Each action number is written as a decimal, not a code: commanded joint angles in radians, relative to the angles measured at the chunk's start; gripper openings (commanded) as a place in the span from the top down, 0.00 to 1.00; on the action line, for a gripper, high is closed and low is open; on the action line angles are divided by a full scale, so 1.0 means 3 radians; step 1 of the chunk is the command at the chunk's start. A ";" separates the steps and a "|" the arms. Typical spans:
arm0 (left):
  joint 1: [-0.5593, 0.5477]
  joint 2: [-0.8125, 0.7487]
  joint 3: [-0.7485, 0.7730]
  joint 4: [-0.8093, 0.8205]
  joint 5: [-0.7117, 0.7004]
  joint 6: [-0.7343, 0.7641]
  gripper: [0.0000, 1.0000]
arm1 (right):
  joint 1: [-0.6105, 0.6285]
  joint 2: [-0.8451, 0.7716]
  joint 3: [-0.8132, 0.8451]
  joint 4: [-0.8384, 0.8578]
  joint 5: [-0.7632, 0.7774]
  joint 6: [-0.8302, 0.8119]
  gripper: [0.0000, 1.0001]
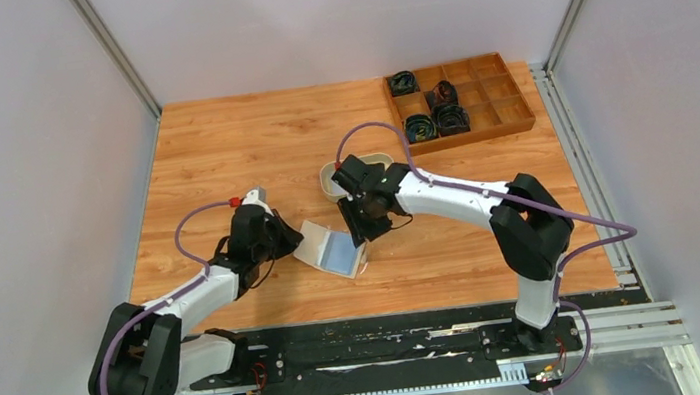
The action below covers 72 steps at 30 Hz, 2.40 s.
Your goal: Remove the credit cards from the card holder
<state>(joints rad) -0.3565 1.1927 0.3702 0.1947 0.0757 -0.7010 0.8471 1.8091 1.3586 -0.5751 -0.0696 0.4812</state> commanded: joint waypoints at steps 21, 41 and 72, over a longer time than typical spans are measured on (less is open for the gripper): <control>0.0017 -0.0225 -0.0147 -0.0184 -0.0242 0.0011 1.00 | 0.0253 0.0046 0.0106 -0.0383 0.0130 0.0839 0.70; 0.0017 -0.0260 -0.0233 -0.0178 -0.0243 -0.0021 1.00 | 0.0340 0.0156 0.0169 -0.0592 0.0164 0.0862 0.72; 0.0017 -0.0241 -0.0271 -0.0176 -0.0334 -0.0005 1.00 | 0.0413 0.0140 0.0254 -0.0594 0.0419 0.0850 0.69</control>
<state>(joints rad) -0.3561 1.1263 0.3008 0.1467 -0.0036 -0.7097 0.9554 1.8305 1.4002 -0.7464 0.0456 0.7330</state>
